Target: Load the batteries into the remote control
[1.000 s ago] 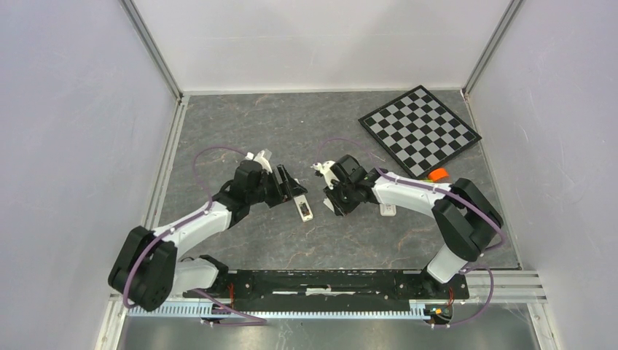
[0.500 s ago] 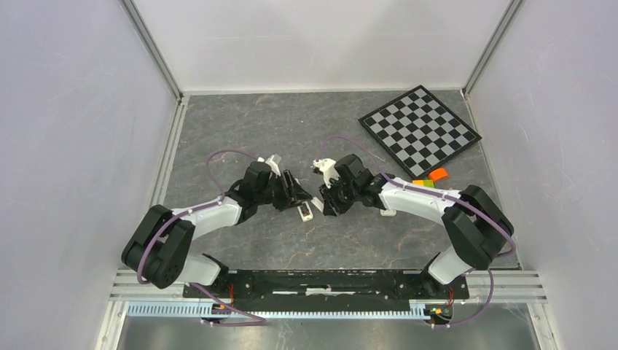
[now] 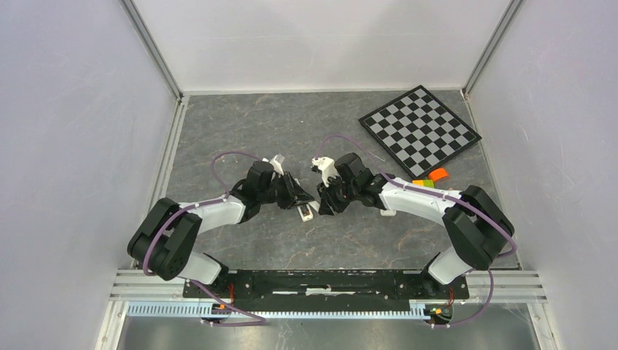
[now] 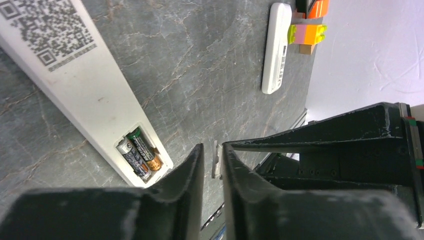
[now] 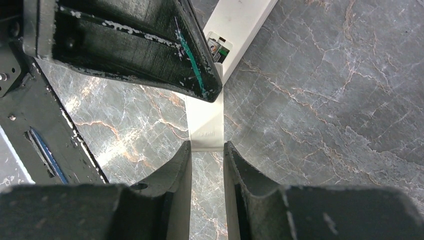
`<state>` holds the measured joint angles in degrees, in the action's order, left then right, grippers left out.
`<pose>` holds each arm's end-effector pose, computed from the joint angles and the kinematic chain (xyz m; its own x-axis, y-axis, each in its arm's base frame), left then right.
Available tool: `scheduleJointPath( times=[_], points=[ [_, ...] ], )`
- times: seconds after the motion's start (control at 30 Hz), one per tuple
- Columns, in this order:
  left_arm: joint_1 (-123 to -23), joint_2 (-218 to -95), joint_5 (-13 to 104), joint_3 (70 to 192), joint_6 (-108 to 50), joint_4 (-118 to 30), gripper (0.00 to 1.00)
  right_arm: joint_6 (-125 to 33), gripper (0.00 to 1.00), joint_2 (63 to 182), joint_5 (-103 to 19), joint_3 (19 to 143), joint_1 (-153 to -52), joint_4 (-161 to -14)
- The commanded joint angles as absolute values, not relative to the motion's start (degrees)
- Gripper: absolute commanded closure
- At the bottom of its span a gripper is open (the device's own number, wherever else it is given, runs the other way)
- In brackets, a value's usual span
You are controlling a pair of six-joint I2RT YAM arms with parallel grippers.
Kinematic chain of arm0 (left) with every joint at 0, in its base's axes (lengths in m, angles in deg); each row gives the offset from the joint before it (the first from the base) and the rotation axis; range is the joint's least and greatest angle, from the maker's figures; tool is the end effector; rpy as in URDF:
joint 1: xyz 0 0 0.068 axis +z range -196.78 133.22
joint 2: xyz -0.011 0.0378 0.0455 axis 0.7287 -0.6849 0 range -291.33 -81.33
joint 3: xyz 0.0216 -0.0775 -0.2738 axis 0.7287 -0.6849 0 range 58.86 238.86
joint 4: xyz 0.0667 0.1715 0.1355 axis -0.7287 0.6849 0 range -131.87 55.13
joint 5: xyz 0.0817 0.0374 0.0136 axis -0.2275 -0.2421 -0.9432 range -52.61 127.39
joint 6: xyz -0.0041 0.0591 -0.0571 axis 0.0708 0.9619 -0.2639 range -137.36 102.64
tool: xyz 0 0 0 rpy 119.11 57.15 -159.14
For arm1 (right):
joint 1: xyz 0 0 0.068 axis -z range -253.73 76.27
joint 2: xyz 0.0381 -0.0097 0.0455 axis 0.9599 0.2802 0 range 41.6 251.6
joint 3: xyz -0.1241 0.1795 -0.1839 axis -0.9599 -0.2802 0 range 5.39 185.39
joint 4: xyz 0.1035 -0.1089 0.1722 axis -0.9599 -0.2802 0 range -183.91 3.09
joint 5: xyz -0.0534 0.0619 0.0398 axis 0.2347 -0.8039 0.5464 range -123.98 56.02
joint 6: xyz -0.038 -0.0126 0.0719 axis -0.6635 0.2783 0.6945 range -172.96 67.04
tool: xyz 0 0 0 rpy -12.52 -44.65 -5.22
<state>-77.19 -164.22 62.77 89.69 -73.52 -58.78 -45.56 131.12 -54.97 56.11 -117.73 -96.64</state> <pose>0.2217 -0.1658 0.1801 -0.9074 -0.3375 -0.2503 0.0106 0.5771 -0.8166 0.2065 0.2351 0.2005 -0.6400 -0.4509 -0.6221 -0.7429 0.5697 0.3515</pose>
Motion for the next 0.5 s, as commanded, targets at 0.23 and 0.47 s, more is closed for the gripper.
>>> scheduleJointPath(
  times=[0.23,0.47],
  points=[
    [-78.77,-163.5,62.79,89.77,-77.02,-66.5,0.98,-46.04,0.52,129.63,-56.4,58.29,-117.54,-95.12],
    [-78.68,-159.62,67.57,90.67,-68.26,-71.3,0.98,-37.38,0.13,119.62,-61.54,53.43,-113.84,-88.26]
  ],
)
